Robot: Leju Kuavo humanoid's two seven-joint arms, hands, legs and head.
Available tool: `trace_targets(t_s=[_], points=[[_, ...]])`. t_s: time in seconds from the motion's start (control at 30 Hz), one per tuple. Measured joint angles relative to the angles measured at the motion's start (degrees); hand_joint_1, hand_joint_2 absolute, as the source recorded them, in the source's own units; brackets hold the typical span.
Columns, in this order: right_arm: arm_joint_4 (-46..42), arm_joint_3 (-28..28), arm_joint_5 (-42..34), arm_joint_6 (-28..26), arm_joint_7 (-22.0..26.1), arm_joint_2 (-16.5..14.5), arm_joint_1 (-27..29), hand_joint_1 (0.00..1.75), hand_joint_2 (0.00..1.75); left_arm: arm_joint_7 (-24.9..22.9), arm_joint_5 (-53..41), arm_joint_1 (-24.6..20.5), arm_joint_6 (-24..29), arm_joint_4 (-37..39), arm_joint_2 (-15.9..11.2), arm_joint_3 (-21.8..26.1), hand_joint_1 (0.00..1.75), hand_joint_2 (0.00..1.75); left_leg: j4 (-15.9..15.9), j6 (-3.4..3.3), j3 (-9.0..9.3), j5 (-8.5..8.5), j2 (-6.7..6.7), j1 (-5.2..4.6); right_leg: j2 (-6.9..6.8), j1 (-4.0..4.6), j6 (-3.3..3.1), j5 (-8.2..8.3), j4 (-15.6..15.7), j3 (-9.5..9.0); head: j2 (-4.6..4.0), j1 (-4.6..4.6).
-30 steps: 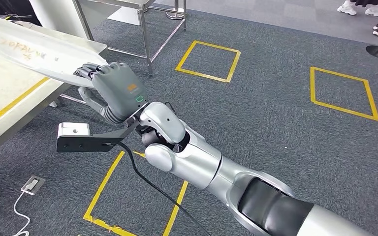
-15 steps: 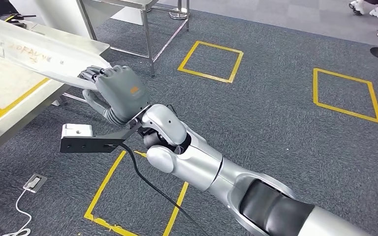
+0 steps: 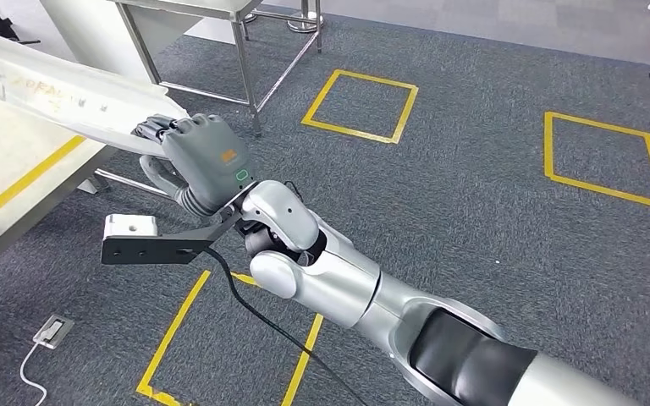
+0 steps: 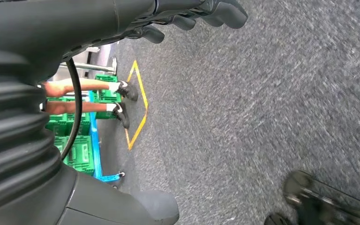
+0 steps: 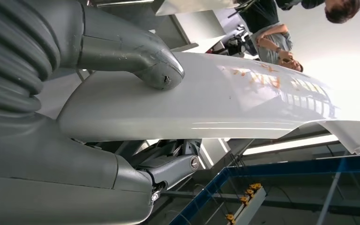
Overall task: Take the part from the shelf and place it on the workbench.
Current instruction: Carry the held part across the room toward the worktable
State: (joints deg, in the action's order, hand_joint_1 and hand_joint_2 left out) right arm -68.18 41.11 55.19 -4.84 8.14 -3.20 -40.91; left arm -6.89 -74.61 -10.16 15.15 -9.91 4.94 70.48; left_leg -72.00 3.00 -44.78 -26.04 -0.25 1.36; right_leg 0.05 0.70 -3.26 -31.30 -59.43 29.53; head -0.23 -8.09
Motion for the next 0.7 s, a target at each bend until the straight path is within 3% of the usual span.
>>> trace_targets(t_s=[0.07, 0.1, 0.17, 0.23, 0.27, 0.33, 0.37, 0.4, 0.47, 0.5, 0.53, 0.63, 0.67, 0.7], points=[[0.0, 0.0, 0.0, 0.0, 0.0, 0.0, 0.0, 1.75, 1.75, 0.1, 0.2, 0.1, 0.0, 0.0, 0.0, 0.0, 0.0, 1.75, 7.1, -1.2, 2.49, 4.48, 0.16, -0.71, 0.05, 0.3, 0.14, -1.48, 0.2, -1.52, -0.01, 0.05], [0.0, 0.0, 0.0, 0.0, 0.0, 0.0, 0.0, 1.75, 1.75, 0.1, 0.2, 0.1, -0.1, 0.0, -0.1, 0.0, 0.0, 1.75, 9.9, -1.74, 3.87, 5.07, 0.28, -1.07, 0.06, 0.31, 0.38, -2.08, 0.3, -2.01, 0.0, 0.13], [-0.1, -0.1, 0.0, 0.0, 0.0, 0.0, -0.1, 1.75, 1.75, 0.2, 0.3, 0.0, -0.3, 0.0, -0.2, 0.0, 0.0, 1.75, 11.9, -2.47, 5.53, 3.67, 0.5, -1.7, 0.05, 0.12, 1.08, -2.46, 0.7, -2.75, 0.01, 0.24], [-0.4, -0.2, 0.0, 0.0, -0.1, 0.0, -0.1, 1.75, 1.75, 0.2, 0.3, 0.0, -0.4, -0.1, -0.3, 0.0, 0.0, 1.75, 13.1, -3.01, 7.05, 2.6, 0.32, -1.7, 0.0, -0.03, 1.8, -0.97, -1.5, -2.26, 0.01, 0.23], [-0.5, -0.2, 0.0, 0.0, 0.0, 0.0, -0.2, 1.75, 1.75, 0.2, 0.3, 0.0, -0.4, -0.1, -0.3, 0.0, 0.0, 1.75, 13.7, -3.27, 8.03, 2.12, 0.23, -1.48, 0.03, -0.01, 2.19, 0.55, -4.4, -0.72, 0.01, 0.22], [-0.6, -0.3, 0.0, 0.0, 0.0, 0.0, -0.3, 1.75, 1.75, 0.2, 0.3, -0.1, -0.4, -0.1, -0.4, 0.0, 0.0, 1.75, 14.4, -3.48, 10.23, 0.82, 0.08, -1.02, 0.12, -0.21, 2.92, 2.21, -11.8, 5.08, 0.01, 0.09], [-0.6, -0.3, 0.0, 0.0, 0.0, 0.0, -0.3, 1.75, 1.75, 0.2, 0.3, -0.1, -0.4, -0.1, -0.5, 0.0, 0.0, 1.75, 14.6, -3.5, 11.35, -0.04, 0.01, -0.85, 0.14, -0.39, 3.23, 1.39, -14.8, 8.24, 0.01, 0.02], [-0.6, -0.3, 0.0, 0.1, 0.0, 0.1, -0.2, 1.75, 1.75, 0.1, 0.3, 0.0, -0.4, -0.1, -0.5, 0.0, 0.0, 1.75, 14.6, -3.4, 12.49, -1.0, -0.12, -0.7, 0.13, -0.62, 3.49, -0.58, -16.6, 11.06, 0.01, -0.06], [-0.6, -0.3, 0.0, 0.1, -0.1, 0.1, -0.1, 1.75, 1.75, 0.1, 0.2, 0.0, -0.4, 0.0, -0.4, 0.0, 0.0, 1.75, 14.6, -3.09, 14.98, -2.97, -0.46, -0.4, 0.11, -0.97, 3.88, -4.65, -16.1, 14.59, 0.01, -0.13], [-0.6, -0.3, 0.0, 0.1, -0.1, 0.1, -0.1, 1.75, 1.75, 0.0, 0.2, 0.0, -0.4, 0.0, -0.4, 0.0, 0.0, 1.75, 14.6, -2.89, 16.32, -4.01, -0.61, -0.23, 0.1, -1.07, 4.01, -4.95, -13.9, 15.28, 0.02, -0.14], [-0.6, -0.3, 0.0, 0.1, -0.1, 0.1, -0.1, 1.75, 1.75, 0.0, 0.1, 0.0, -0.4, 0.0, -0.4, 0.0, 0.0, 1.75, 14.7, -2.68, 17.51, -5.09, -0.69, -0.07, 0.07, -1.14, 4.08, -2.93, -10.6, 15.4, 0.02, -0.13], [-0.7, -0.3, 0.0, 0.1, 0.0, 0.3, -0.1, 1.75, 1.75, -0.1, 0.0, -0.1, -0.4, 0.0, -0.3, 0.0, 0.0, 1.75, 14.9, -1.68, 20.43, -8.4, -0.88, 0.0, -0.17, -0.98, 3.67, 10.72, -0.3, 14.39, 0.02, -0.03], [-0.7, -0.3, 0.0, 0.2, -0.1, 0.4, -0.1, 1.75, 1.75, -0.2, -0.1, -0.1, -0.4, 0.0, -0.3, 0.0, 0.0, 1.75, 14.9, -1.2, 21.53, -8.89, -0.93, -0.08, -0.13, -0.9, 3.3, 13.09, 1.1, 13.94, 0.01, 0.08], [-0.8, -0.4, 0.0, 0.2, -0.1, 0.5, -0.1, 1.75, 1.75, -0.2, -0.2, -0.2, -0.4, 0.0, -0.3, 0.0, 0.0, 1.75, 14.5, -0.75, 22.08, -8.61, -0.97, -0.11, -0.05, -0.83, 2.84, 13.07, 1.3, 13.29, 0.01, 0.15]])
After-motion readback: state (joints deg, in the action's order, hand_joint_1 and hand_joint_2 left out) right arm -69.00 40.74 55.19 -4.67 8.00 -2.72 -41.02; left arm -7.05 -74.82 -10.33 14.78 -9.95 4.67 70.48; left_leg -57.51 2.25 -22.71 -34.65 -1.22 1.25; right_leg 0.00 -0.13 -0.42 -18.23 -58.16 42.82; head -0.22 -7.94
